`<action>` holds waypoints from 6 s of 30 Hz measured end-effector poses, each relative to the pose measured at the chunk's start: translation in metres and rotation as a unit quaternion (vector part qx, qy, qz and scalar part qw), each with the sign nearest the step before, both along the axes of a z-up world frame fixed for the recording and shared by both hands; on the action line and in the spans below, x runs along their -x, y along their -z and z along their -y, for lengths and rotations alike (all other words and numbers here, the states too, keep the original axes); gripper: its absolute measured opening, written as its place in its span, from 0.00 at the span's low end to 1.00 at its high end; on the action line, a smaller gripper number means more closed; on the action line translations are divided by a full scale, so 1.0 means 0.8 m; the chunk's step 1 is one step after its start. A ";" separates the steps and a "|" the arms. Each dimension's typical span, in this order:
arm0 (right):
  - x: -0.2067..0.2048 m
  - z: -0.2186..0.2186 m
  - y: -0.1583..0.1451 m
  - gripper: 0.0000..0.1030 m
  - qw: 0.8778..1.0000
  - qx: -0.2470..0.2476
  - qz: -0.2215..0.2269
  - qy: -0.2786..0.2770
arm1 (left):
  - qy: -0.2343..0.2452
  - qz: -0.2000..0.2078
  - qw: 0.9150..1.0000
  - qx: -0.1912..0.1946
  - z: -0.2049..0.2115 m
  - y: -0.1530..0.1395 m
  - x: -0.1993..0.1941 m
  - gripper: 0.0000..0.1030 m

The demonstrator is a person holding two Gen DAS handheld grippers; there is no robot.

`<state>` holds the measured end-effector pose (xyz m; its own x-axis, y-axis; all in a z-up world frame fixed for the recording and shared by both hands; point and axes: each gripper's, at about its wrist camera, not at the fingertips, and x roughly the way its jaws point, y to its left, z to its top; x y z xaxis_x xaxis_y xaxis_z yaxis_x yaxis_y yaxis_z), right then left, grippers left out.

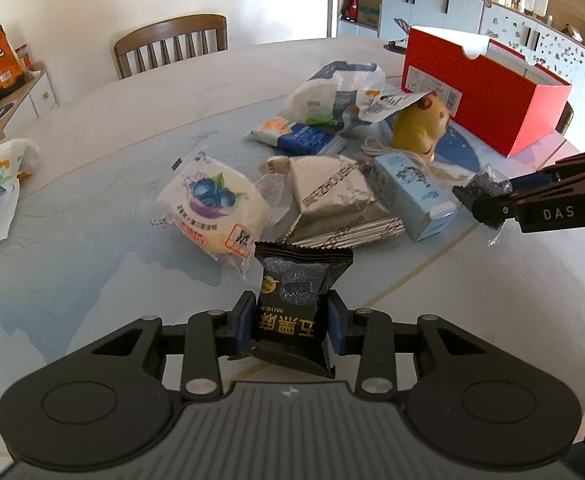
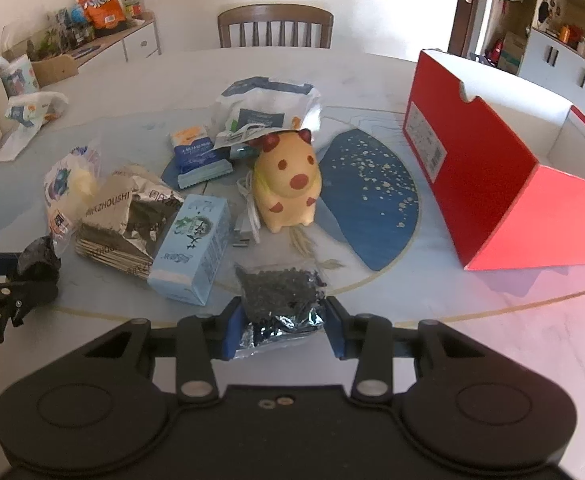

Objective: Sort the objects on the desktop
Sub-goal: 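Carry both held packets over the red shoebox, then lower the black packet into the box with left tool while right tool holds granule bag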

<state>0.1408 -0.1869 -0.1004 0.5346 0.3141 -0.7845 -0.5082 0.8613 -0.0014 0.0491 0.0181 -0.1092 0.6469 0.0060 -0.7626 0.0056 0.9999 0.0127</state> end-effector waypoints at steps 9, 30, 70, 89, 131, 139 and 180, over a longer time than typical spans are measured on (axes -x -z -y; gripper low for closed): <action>0.007 0.012 -0.035 0.39 0.999 -0.025 0.013 0.017 | 0.011 0.018 1.000 0.015 0.016 -0.040 -0.004 0.34; -0.027 0.069 -0.129 0.39 0.996 -0.072 0.024 0.047 | 0.052 0.058 0.997 0.017 0.064 -0.132 -0.059 0.35; -0.156 0.201 -0.170 0.39 0.998 -0.046 0.005 0.048 | 0.175 0.034 0.984 0.005 0.244 -0.163 -0.231 0.35; -0.194 0.228 -0.151 0.39 0.998 -0.049 -0.005 0.048 | 0.080 -0.102 0.987 0.095 0.230 -0.043 -0.266 0.60; -0.218 0.247 -0.141 0.39 0.998 -0.049 -0.005 0.036 | -0.036 -0.126 0.981 0.142 0.230 -0.020 -0.290 0.30; -0.219 0.248 -0.144 0.39 0.998 -0.048 -0.001 0.037 | -0.036 -0.101 0.980 0.167 0.216 -0.064 -0.268 0.30; -0.304 0.267 -0.072 0.39 0.997 0.012 -0.054 0.062 | 0.140 -0.159 0.971 0.108 0.324 -0.054 -0.445 0.30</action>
<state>0.3839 -0.4006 -0.0428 0.4812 0.2317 -0.8454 -0.3955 0.9181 0.0265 0.4051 -0.2413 -0.0657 0.3321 -0.3188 -0.8877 0.2467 0.9377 -0.2445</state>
